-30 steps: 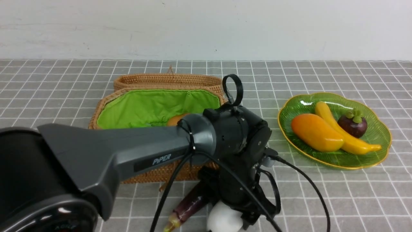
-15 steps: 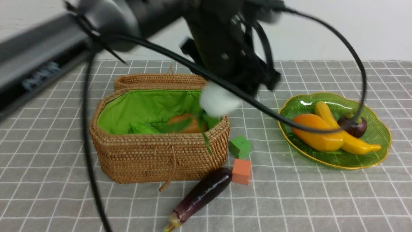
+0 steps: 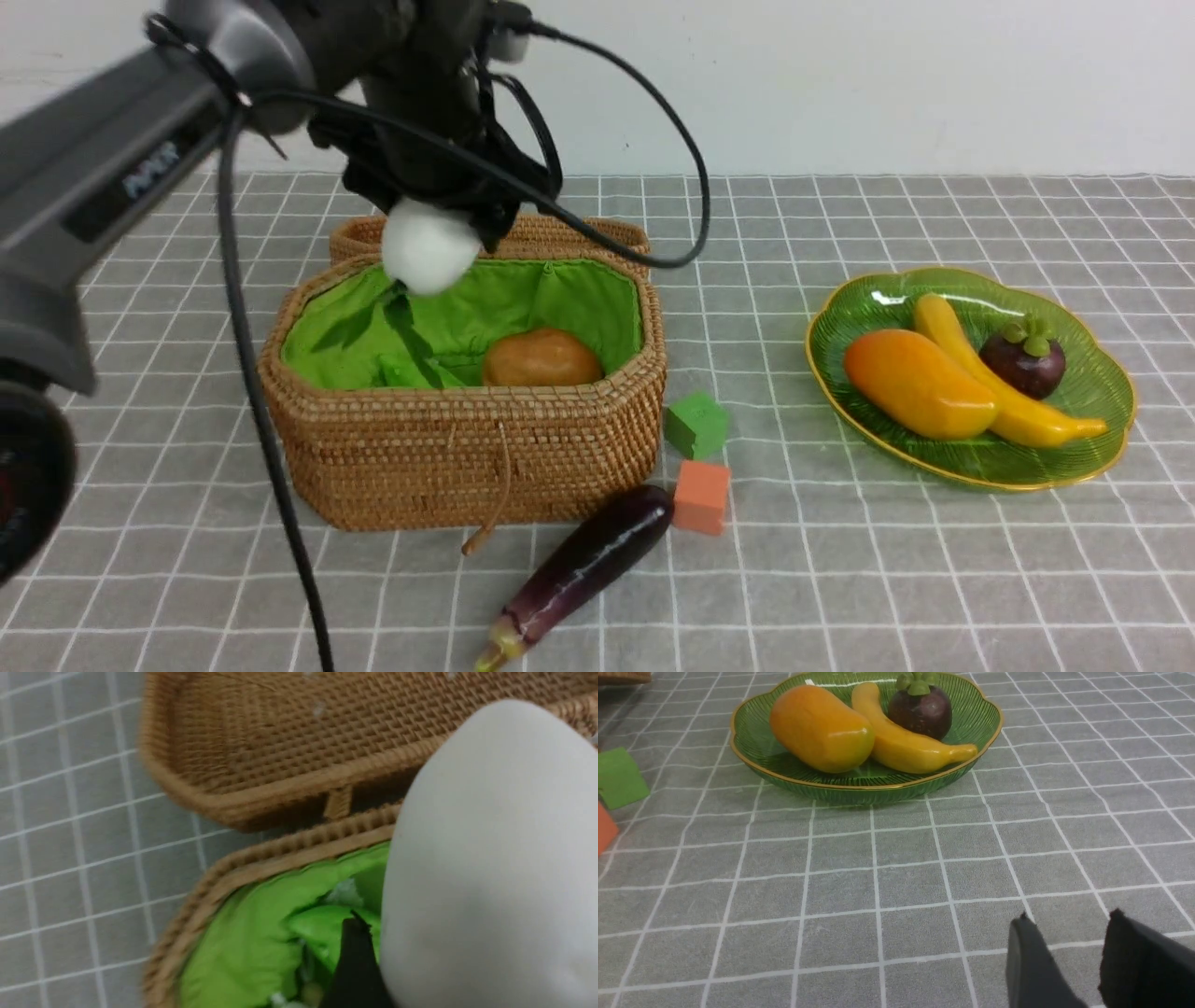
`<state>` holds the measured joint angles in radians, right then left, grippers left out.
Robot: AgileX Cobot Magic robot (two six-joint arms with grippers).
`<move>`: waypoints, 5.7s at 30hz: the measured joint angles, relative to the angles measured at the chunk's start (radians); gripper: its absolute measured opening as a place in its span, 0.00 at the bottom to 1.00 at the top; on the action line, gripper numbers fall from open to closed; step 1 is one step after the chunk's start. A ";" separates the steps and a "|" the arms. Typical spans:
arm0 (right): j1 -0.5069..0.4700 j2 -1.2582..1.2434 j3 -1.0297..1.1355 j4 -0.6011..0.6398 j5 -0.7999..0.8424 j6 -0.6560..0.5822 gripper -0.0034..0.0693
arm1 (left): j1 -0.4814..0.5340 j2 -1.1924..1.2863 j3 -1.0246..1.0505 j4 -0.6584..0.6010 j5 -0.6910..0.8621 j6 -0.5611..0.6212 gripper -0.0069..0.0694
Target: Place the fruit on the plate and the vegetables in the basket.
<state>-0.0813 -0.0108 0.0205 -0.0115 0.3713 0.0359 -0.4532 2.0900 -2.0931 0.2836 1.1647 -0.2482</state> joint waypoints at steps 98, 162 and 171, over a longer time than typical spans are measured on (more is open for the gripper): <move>0.000 0.000 0.000 0.000 0.000 0.017 0.38 | -0.092 -0.269 0.555 0.307 -0.284 -0.216 0.88; 0.000 0.000 0.000 0.000 0.000 0.006 0.38 | -0.092 -1.474 1.375 0.165 -0.448 -0.426 0.07; 0.000 0.000 0.000 0.000 0.000 0.006 0.38 | 0.085 -1.686 1.581 0.071 -0.708 -0.256 0.08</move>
<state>-0.0813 -0.0108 0.0205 -0.0115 0.3713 0.0423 -0.3683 0.4038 -0.5118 0.3546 0.4567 -0.5042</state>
